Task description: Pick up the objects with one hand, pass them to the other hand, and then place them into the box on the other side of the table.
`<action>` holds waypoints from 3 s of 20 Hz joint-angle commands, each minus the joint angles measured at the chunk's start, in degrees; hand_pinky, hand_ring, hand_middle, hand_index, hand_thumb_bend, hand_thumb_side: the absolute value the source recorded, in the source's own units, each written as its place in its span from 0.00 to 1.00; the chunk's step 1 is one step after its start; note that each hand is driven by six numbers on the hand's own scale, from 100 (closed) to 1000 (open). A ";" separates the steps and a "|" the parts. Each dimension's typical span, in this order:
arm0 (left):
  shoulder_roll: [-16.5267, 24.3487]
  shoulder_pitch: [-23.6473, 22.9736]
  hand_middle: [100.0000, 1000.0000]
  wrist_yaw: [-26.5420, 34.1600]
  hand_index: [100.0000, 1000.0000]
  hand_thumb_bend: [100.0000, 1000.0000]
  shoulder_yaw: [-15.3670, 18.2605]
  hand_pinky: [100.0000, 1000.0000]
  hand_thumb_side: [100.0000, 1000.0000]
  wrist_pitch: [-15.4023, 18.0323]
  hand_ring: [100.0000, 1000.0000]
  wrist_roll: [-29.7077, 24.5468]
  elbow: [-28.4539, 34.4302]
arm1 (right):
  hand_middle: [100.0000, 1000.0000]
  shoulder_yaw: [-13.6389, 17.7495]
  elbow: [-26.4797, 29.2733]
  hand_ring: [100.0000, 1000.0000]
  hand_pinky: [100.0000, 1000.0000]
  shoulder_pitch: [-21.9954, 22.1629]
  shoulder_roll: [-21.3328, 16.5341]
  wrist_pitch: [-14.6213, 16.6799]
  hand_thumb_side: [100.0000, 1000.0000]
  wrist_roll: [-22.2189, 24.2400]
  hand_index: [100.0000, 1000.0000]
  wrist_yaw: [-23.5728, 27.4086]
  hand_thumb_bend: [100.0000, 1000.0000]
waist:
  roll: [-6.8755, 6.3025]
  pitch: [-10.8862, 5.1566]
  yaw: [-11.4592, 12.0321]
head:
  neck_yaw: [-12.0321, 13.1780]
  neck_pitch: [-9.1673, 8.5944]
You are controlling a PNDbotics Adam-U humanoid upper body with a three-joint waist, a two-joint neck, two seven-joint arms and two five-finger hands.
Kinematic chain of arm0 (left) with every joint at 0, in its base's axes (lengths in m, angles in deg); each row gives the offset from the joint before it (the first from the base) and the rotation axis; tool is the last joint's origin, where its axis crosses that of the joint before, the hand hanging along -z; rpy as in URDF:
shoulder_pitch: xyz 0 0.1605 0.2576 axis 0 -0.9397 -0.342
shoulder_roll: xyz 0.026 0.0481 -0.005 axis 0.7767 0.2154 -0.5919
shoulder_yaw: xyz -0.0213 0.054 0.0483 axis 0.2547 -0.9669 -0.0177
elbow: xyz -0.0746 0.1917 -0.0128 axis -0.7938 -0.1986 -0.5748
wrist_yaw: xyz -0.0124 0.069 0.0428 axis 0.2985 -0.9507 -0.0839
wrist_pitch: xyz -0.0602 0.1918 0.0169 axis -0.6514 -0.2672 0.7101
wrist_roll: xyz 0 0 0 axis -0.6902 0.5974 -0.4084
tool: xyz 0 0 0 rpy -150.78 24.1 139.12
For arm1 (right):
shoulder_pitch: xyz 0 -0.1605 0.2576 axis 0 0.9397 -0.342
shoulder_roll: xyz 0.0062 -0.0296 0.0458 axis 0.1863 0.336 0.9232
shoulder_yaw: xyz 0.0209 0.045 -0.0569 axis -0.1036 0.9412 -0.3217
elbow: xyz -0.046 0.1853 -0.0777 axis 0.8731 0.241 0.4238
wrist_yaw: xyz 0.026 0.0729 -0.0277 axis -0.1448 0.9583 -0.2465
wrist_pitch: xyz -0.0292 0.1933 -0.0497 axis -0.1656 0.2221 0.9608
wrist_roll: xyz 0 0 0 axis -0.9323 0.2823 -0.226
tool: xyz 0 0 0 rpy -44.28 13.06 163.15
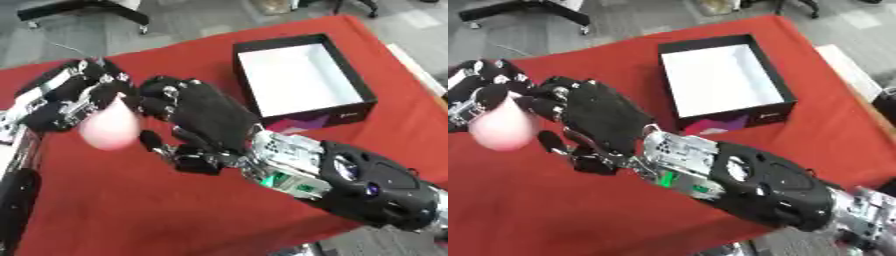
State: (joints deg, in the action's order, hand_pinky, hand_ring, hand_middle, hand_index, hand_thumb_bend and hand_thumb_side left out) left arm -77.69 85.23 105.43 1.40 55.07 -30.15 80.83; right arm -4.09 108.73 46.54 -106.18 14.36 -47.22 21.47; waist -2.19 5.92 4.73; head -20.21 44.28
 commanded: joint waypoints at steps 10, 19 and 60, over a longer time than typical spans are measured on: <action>-0.40 1.70 0.22 -0.84 0.32 0.00 0.08 0.54 0.36 0.14 0.34 0.03 0.02 | 0.39 -1.87 0.85 0.65 0.12 0.22 0.49 -7.41 0.00 -13.52 0.61 0.52 0.00 | 0.23 -0.50 0.05 | -0.41 -0.17; -0.71 1.58 0.22 -1.53 0.32 0.00 0.33 0.55 0.35 0.34 0.34 0.03 -0.45 | 0.36 -2.18 0.85 0.59 0.10 0.30 1.03 -7.26 0.00 -21.95 0.39 3.84 0.00 | 0.25 -0.48 -0.02 | -0.65 -0.17; 6.46 -6.35 0.46 -1.18 0.58 0.00 27.28 0.62 0.47 -1.72 0.51 8.22 10.15 | 0.36 12.35 0.85 0.66 0.17 10.92 -12.67 -10.31 0.14 -39.85 0.20 18.21 0.00 | 0.57 -0.62 0.89 | -14.70 -0.17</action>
State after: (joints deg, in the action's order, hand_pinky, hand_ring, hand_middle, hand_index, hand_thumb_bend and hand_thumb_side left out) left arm -73.27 78.19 103.30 27.62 53.13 -22.88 88.40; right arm 6.28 108.72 57.85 -116.37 9.51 -81.94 39.11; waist -1.69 6.00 5.63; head -33.30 44.28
